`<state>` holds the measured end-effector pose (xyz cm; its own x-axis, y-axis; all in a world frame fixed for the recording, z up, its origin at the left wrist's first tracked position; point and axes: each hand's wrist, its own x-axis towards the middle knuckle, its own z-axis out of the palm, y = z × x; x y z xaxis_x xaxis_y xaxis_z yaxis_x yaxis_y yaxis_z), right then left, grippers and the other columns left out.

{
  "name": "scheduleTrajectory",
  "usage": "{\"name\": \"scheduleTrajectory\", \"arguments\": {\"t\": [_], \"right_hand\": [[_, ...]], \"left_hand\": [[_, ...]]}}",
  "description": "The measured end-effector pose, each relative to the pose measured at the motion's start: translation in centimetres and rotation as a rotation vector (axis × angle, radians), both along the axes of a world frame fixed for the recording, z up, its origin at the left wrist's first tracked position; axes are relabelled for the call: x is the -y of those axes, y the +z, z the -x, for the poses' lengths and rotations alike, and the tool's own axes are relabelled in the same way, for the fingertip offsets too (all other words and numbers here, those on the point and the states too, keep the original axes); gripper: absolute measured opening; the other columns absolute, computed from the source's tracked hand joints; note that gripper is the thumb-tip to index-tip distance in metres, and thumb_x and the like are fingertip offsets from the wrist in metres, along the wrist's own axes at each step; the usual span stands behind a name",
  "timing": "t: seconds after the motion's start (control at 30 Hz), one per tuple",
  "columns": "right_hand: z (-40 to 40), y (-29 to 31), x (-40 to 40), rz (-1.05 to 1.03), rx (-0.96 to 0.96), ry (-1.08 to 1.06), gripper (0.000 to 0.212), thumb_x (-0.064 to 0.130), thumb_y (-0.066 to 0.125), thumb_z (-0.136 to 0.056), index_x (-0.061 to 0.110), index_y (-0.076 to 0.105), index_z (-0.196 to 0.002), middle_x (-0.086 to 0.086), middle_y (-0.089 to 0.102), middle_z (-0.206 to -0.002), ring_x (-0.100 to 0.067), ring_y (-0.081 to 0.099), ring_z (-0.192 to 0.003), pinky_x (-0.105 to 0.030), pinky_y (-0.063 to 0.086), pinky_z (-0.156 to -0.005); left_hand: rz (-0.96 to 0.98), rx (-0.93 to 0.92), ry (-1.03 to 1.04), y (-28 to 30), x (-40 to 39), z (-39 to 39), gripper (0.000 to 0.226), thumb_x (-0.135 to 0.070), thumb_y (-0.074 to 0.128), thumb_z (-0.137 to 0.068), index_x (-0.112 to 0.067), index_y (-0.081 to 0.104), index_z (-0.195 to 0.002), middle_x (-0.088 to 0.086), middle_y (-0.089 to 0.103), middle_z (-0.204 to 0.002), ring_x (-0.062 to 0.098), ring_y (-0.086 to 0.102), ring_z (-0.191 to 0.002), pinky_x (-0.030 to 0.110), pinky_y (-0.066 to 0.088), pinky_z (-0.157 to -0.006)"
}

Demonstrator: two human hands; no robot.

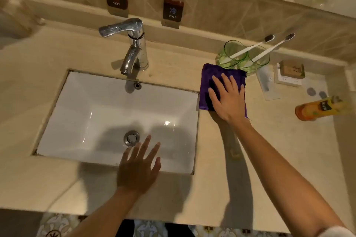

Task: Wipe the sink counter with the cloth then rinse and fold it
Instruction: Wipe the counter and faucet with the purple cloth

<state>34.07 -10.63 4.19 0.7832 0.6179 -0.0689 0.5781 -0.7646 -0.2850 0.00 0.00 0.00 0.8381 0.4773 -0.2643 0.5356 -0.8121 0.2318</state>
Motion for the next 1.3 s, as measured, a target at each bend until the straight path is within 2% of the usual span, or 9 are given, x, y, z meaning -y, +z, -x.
{"name": "scheduleTrajectory", "arguments": {"t": [0.07, 0.13, 0.23, 0.33, 0.63, 1.0, 1.2, 1.3], "right_hand": [[-1.3, -0.6, -0.5, 0.093, -0.005, 0.011, 0.058, 0.062, 0.022, -0.103, 0.04, 0.03, -0.156, 0.001, 0.021, -0.168, -0.026, 0.007, -0.156, -0.062, 0.001, -0.123], [-2.5, -1.6, -0.9, 0.17, -0.023, 0.015, 0.059, 0.066, 0.019, -0.101, 0.046, 0.025, -0.156, 0.003, 0.015, -0.17, -0.029, 0.002, -0.157, -0.064, -0.003, -0.122], [-3.2, -2.9, -0.9, 0.217, -0.016, 0.018, 0.059, 0.072, 0.018, -0.099, 0.055, 0.014, -0.155, 0.009, 0.004, -0.17, -0.032, -0.007, -0.156, -0.07, -0.008, -0.118], [-3.5, -3.5, -0.9, 0.237, 0.008, 0.014, 0.061, 0.074, 0.013, -0.097, 0.057, 0.008, -0.155, 0.01, -0.001, -0.17, -0.033, -0.009, -0.156, -0.072, -0.008, -0.117], [-2.8, -3.8, 0.3, 0.217, 0.039, 0.045, 0.061, 0.074, 0.013, -0.097, 0.056, 0.007, -0.155, 0.009, 0.0, -0.171, -0.035, -0.007, -0.156, -0.073, -0.003, -0.117], [1.2, -4.0, 7.5, 0.256, 0.064, 0.119, 0.059, 0.071, 0.018, -0.099, 0.057, 0.006, -0.155, 0.009, 0.001, -0.171, -0.035, -0.003, -0.156, -0.074, 0.002, -0.116], [3.5, -4.0, 11.4, 0.26, 0.05, 0.071, 0.061, 0.07, 0.02, -0.098, 0.054, 0.009, -0.156, 0.007, 0.003, -0.171, -0.036, -0.001, -0.156, -0.075, 0.003, -0.115], [5.4, -3.8, 12.7, 0.281, 0.022, 0.006, 0.062, 0.071, 0.016, -0.097, 0.055, 0.005, -0.156, 0.006, -0.001, -0.171, -0.037, -0.004, -0.156, -0.076, 0.002, -0.115]], "left_hand": [[0.037, -0.018, 0.013, 0.2, -0.3, -0.2, 0.054, -0.052, 0.032, -0.1, -0.036, 0.05, -0.148, 0.0, 0.038, -0.163, 0.027, 0.054, -0.137, 0.05, 0.045, -0.109], [-0.009, 0.018, -0.006, -0.5, -0.1, 0.1, 0.053, -0.05, 0.035, -0.099, -0.036, 0.051, -0.148, 0.001, 0.039, -0.163, 0.027, 0.056, -0.135, 0.049, 0.045, -0.108], [-0.013, 0.011, -0.007, -0.8, -0.2, 0.1, 0.052, -0.049, 0.038, -0.099, -0.036, 0.052, -0.147, 0.0, 0.039, -0.163, 0.026, 0.057, -0.132, 0.047, 0.046, -0.106], [-0.027, 0.035, -0.004, -0.9, -0.1, 0.1, 0.051, -0.048, 0.04, -0.098, -0.035, 0.055, -0.145, 0.001, 0.043, -0.161, 0.026, 0.06, -0.129, 0.047, 0.047, -0.103], [-0.042, 0.002, -0.015, -0.6, -0.1, 0.0, 0.051, -0.047, 0.039, -0.098, -0.034, 0.056, -0.145, 0.002, 0.047, -0.157, 0.027, 0.063, -0.125, 0.045, 0.05, -0.098], [-0.021, -0.066, -0.01, 0.0, 0.0, -0.1, 0.055, -0.049, 0.033, -0.098, -0.032, 0.057, -0.143, 0.004, 0.051, -0.154, 0.028, 0.061, -0.125, 0.047, 0.05, -0.095], [0.0, -0.081, -0.013, 0.1, 0.1, -0.1, 0.056, -0.051, 0.03, -0.098, -0.033, 0.055, -0.145, 0.004, 0.051, -0.154, 0.026, 0.059, -0.126, 0.046, 0.051, -0.092], [0.006, -0.084, -0.023, 0.0, 0.0, -0.1, 0.057, -0.052, 0.027, -0.098, -0.033, 0.053, -0.146, 0.004, 0.051, -0.154, 0.027, 0.059, -0.127, 0.046, 0.051, -0.092]]}}
